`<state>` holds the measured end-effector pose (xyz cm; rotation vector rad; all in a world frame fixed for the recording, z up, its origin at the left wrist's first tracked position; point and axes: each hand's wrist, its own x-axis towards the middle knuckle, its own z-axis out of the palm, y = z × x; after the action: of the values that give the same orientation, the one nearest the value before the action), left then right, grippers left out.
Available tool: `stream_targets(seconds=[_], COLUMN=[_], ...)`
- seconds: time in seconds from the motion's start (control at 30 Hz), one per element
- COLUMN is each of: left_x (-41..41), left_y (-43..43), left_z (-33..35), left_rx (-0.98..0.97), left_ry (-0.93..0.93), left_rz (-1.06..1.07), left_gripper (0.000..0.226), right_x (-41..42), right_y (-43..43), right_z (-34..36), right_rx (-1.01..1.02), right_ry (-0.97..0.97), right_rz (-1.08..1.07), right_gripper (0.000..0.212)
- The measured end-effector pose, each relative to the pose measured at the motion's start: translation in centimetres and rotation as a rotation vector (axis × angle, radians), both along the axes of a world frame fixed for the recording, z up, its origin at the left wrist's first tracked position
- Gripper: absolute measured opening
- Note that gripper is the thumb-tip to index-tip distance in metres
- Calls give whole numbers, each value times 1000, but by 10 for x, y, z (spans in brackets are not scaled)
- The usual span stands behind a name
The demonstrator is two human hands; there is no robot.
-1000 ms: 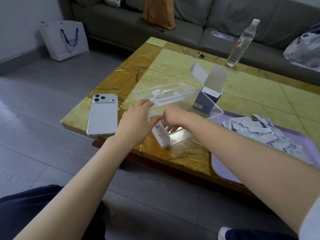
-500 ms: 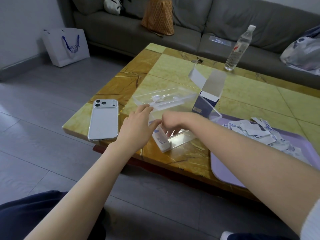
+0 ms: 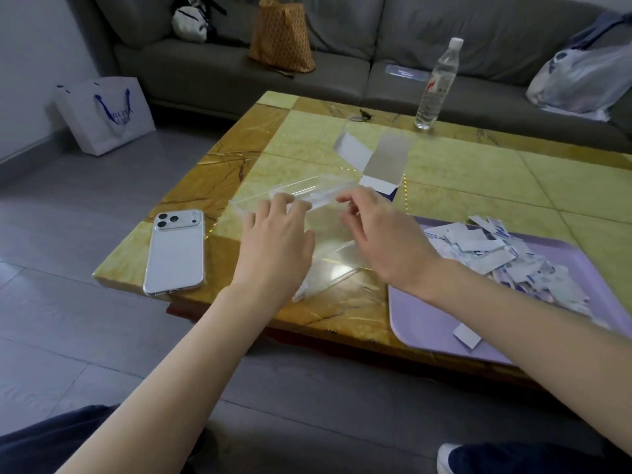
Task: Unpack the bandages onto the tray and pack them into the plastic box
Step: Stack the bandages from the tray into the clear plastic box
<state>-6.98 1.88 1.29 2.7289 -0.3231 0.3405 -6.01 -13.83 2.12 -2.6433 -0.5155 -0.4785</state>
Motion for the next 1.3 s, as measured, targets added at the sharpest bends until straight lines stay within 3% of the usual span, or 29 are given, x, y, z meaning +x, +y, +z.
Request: stream_targets(seconds=[0.07, 0.13, 0.23, 0.43, 0.5, 0.8, 0.93, 1.13, 1.2, 1.3], left_x=[-7, -13, -17, -18, -17, -20, -22, -18, -16, -16], left_y=[-22, -45, -73, -104, -109, -109, -109, -109, -110, -116], left_z=[0, -4, -23, -71, -79, -83, -84, -84, -83, -77], left_rx=[-48, -58, 16, 254, 281, 230, 229, 225, 116, -258], left_ry=[-79, -92, -36, 135, 165, 187, 191, 191, 238, 279], left_rz=[-92, -181, -301, -406, -407, -384, -375, -388, -386, -320], left_gripper=[35, 31, 30, 34, 33, 35, 37, 36, 36, 29], right_x=[-11, -20, -28, -27, -22, -8, -7, -7, -13, -26], right_y=[-25, -54, -96, -154, -162, -170, -170, -169, -162, -146], right_z=[-7, -21, -47, -65, -69, -66, -63, -53, -47, -42], right_rx=[13, -34, -177, -323, -307, -290, -234, -134, -60, 44], right_ry=[-123, -111, 109, 474, 505, 469, 415, 288, 215, 99], right_rz=[-31, -88, -185, -392, -394, -397, -423, -440, -418, -358], right_gripper=[23, 25, 35, 79, 74, 16, 40, 33, 31, 23])
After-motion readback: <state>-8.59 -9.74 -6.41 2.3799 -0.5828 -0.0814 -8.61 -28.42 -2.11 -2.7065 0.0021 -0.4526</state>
